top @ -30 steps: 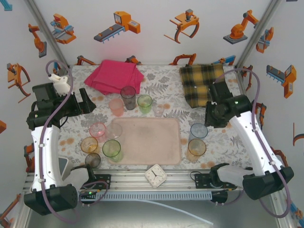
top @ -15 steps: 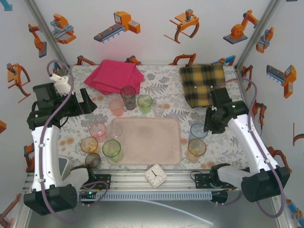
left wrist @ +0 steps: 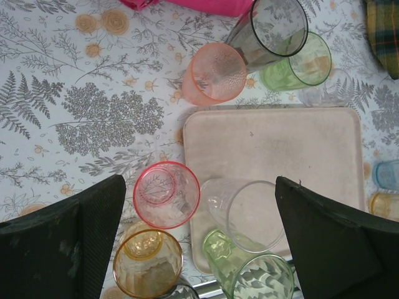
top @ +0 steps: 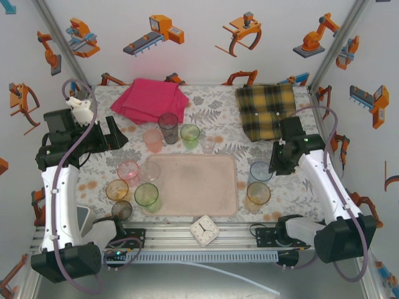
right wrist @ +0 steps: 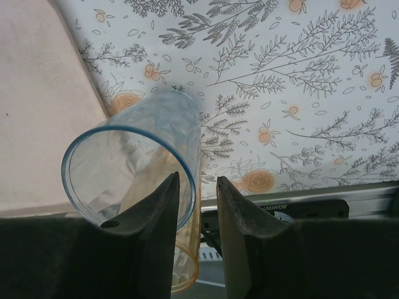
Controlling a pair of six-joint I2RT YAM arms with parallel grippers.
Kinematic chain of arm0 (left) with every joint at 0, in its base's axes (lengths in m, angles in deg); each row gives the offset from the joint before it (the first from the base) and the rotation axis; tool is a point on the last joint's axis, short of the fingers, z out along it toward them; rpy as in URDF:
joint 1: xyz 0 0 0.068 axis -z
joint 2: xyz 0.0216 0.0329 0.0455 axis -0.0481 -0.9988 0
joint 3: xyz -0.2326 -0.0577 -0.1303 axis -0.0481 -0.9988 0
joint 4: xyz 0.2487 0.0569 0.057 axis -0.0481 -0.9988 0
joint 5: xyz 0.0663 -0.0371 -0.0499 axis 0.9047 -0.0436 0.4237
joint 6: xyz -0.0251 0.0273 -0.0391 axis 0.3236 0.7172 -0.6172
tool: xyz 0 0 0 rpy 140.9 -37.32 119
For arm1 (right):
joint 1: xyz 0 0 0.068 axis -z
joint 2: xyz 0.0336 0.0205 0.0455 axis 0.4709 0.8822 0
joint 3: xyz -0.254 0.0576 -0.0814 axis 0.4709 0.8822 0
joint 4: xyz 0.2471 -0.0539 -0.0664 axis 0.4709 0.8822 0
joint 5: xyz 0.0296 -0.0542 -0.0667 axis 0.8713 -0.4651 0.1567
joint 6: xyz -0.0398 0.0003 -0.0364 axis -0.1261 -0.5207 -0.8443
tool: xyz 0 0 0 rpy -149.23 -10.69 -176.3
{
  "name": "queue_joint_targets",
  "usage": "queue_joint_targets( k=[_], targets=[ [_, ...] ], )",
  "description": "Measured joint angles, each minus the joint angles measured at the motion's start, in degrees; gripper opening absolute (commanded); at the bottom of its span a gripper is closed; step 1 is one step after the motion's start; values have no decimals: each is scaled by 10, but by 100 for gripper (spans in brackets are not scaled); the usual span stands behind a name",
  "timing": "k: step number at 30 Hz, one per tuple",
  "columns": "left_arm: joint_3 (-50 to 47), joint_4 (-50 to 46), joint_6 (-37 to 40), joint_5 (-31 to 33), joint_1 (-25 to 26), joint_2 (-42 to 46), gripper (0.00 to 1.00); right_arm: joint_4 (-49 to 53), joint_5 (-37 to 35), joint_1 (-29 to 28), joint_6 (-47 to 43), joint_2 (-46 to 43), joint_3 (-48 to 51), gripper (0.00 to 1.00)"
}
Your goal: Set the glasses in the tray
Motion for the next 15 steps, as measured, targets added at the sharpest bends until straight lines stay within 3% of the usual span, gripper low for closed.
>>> queue_joint_targets(
  k=[15],
  targets=[
    [0, 0, 0, 0, 0, 0, 97, -26, 8, 3, -5, 32, 9, 21]
  ],
)
